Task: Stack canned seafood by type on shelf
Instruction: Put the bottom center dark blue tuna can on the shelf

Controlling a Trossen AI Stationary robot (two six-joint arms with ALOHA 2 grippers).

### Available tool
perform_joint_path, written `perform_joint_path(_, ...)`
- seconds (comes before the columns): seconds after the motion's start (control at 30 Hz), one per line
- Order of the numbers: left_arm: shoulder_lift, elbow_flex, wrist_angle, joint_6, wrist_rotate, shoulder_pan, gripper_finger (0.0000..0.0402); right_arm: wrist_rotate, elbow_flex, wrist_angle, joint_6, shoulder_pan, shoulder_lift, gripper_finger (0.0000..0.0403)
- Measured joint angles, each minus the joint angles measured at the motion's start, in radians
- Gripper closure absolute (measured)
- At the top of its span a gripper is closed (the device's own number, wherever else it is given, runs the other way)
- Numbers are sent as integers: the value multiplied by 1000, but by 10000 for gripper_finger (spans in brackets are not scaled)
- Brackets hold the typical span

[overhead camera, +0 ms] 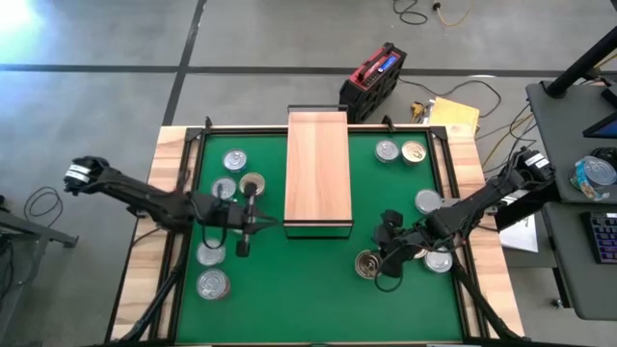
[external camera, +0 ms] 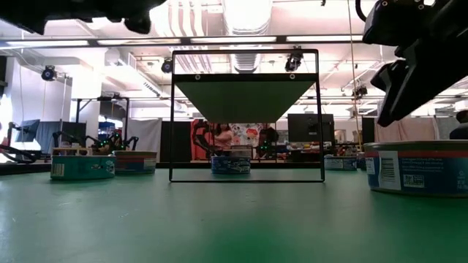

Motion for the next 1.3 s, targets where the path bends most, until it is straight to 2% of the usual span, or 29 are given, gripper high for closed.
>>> perform_joint_path(0.13, -107, -76, 6, -19, -5, -3, 401, -10, 0, -1, 25, -2, 0, 252)
perform_joint_path(0.23, -153, -135, 71, -72, -36, -2, 401, -12, 0, -10, 29, -12, 0, 236)
perform_joint_path(0.43, -156, -177, 139, -132, -35, -6, 401, -26, -4, -19, -4, -17, 0, 202)
perform_joint_path(0.6, -147, -174, 152, -159, -36, -6, 401, -45, -34, 30, -29, -17, 0, 192)
perform_joint_path(0.97, -141, -172, 153, -203, -36, -6, 401, -70, -178, 315, -13, -17, 0, 212)
perform_joint_path(1.3, -123, -171, 153, -203, -36, -6, 401, -63, -219, 338, 10, -17, 0, 243)
